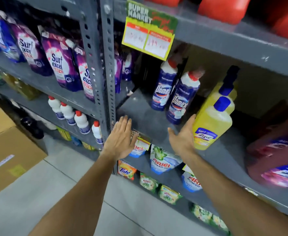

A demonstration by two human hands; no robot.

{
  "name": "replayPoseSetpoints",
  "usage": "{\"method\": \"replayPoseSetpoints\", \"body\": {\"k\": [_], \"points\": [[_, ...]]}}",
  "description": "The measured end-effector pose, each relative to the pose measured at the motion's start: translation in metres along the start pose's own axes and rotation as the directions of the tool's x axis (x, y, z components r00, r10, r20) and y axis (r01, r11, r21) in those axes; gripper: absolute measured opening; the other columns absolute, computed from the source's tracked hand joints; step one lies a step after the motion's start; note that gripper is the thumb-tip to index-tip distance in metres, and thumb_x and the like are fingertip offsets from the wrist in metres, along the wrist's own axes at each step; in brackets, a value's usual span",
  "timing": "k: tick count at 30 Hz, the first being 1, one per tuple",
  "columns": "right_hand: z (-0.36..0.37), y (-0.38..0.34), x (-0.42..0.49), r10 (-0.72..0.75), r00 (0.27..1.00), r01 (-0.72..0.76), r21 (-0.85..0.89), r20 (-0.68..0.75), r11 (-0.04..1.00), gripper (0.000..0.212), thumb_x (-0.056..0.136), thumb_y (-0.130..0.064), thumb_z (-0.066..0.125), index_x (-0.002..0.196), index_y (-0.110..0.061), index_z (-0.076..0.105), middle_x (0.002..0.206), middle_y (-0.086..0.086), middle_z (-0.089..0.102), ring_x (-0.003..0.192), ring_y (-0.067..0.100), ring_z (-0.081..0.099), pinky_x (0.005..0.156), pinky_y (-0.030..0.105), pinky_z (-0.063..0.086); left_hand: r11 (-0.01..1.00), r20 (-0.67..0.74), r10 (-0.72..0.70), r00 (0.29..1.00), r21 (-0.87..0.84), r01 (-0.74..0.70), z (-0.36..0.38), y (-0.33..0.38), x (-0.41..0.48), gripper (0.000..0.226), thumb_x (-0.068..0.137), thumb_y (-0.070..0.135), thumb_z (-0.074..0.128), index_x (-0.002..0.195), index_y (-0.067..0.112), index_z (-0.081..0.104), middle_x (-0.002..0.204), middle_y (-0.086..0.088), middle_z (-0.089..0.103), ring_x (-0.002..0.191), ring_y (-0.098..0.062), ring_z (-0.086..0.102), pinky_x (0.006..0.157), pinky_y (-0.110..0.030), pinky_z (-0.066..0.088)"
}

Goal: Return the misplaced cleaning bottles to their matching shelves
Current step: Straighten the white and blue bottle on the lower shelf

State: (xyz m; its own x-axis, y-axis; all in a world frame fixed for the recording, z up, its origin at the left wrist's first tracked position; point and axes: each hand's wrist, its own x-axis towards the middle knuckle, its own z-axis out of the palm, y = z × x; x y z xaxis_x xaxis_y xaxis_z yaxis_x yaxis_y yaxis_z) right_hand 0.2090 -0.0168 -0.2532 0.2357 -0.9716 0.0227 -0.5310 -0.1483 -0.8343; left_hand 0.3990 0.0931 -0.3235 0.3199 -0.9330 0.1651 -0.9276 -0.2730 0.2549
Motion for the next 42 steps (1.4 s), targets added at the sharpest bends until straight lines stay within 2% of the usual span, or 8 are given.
{"method": "replayPoseSetpoints", "body": {"k": [4,8,13,18,22,27,31,42], "points": [[0.019,0.000,0.028,0.064,0.986,-0.068,-0.019,-0.152,0.998,0.105,0.087,-0.017,0.072,0.159,-0.007,-0.004,0.167,0.013,0.017,0.154,0.030,0.018,0.125,0.044,0.017,1.000,0.007,0.008,1.000,0.004,-0.008,0.013,-0.008,0.010,0.074,0.100,0.051,0.018,0.152,-0.002,0.016,0.161,-0.021,0.015,0.150,-0.032,0.009,0.122,-0.042,0.007],[0.031,0.004,0.053,0.066,0.979,-0.053,0.069,-0.193,0.996,0.108,0.080,-0.024,0.075,0.159,-0.017,0.001,0.160,0.009,0.037,0.146,0.027,0.038,0.120,0.046,0.032,0.999,-0.062,0.007,0.998,0.040,-0.005,0.020,-0.012,0.016,0.072,0.102,0.050,0.022,0.151,-0.002,0.022,0.160,-0.020,0.022,0.150,-0.031,0.012,0.122,-0.041,0.007],[0.031,0.003,0.071,0.069,0.969,-0.030,0.165,-0.236,0.986,0.079,0.087,-0.011,0.071,0.151,-0.023,0.027,0.138,0.009,0.060,0.121,0.029,0.061,0.103,0.044,0.050,0.999,-0.092,-0.002,0.996,0.041,0.005,0.025,-0.014,0.016,0.070,0.102,0.050,0.024,0.151,-0.001,0.025,0.159,-0.018,0.026,0.150,-0.029,0.014,0.123,-0.043,0.009],[0.027,0.004,0.061,-0.035,0.979,0.059,0.114,-0.199,0.992,0.064,0.092,-0.013,0.069,0.147,-0.017,0.037,0.135,0.005,0.062,0.114,0.020,0.059,0.094,0.026,0.042,0.999,-0.085,0.014,0.996,0.035,-0.011,0.024,-0.015,0.017,0.069,0.102,0.050,0.025,0.150,0.000,0.026,0.158,-0.017,0.027,0.149,-0.028,0.016,0.123,-0.043,0.010],[0.034,0.001,0.042,-0.142,0.987,0.153,0.149,-0.078,0.977,0.060,0.092,-0.012,0.070,0.144,-0.016,0.039,0.124,-0.003,0.064,0.106,0.009,0.062,0.086,0.018,0.052,0.999,-0.093,0.013,0.996,0.032,-0.010,0.025,-0.014,0.016,0.068,0.102,0.049,0.027,0.150,0.001,0.027,0.158,-0.017,0.029,0.149,-0.029,0.016,0.123,-0.042,0.009],[0.050,-0.011,0.035,-0.192,0.981,0.178,0.224,0.038,0.958,0.060,0.092,-0.012,0.071,0.143,-0.013,0.040,0.125,-0.005,0.059,0.104,0.003,0.063,0.076,0.000,0.049,1.000,-0.095,-0.001,0.995,0.017,0.003,0.024,-0.014,0.016,0.068,0.102,0.050,0.028,0.150,0.002,0.026,0.159,-0.016,0.027,0.150,-0.027,0.014,0.123,-0.041,0.006],[0.062,-0.019,0.040,-0.193,0.978,0.165,0.284,0.073,0.944,0.061,0.092,-0.013,0.070,0.144,-0.013,0.038,0.133,-0.001,0.058,0.117,0.010,0.059,0.074,-0.001,0.048,1.000,-0.088,-0.011,0.996,0.005,0.011,0.025,-0.013,0.017,0.069,0.101,0.051,0.027,0.151,0.003,0.024,0.160,-0.015,0.024,0.150,-0.026,0.012,0.123,-0.041,0.006],[0.066,-0.020,0.046,-0.199,0.975,0.163,0.298,0.097,0.941,0.063,0.093,-0.014,0.070,0.145,-0.013,0.035,0.139,0.005,0.057,0.122,0.013,0.057,0.068,-0.001,0.047,1.000,-0.100,-0.018,0.995,-0.012,0.017,0.026,-0.013,0.016,0.069,0.100,0.049,0.029,0.151,0.003,0.025,0.160,-0.015,0.026,0.150,-0.026,0.013,0.123,-0.041,0.006]]}}
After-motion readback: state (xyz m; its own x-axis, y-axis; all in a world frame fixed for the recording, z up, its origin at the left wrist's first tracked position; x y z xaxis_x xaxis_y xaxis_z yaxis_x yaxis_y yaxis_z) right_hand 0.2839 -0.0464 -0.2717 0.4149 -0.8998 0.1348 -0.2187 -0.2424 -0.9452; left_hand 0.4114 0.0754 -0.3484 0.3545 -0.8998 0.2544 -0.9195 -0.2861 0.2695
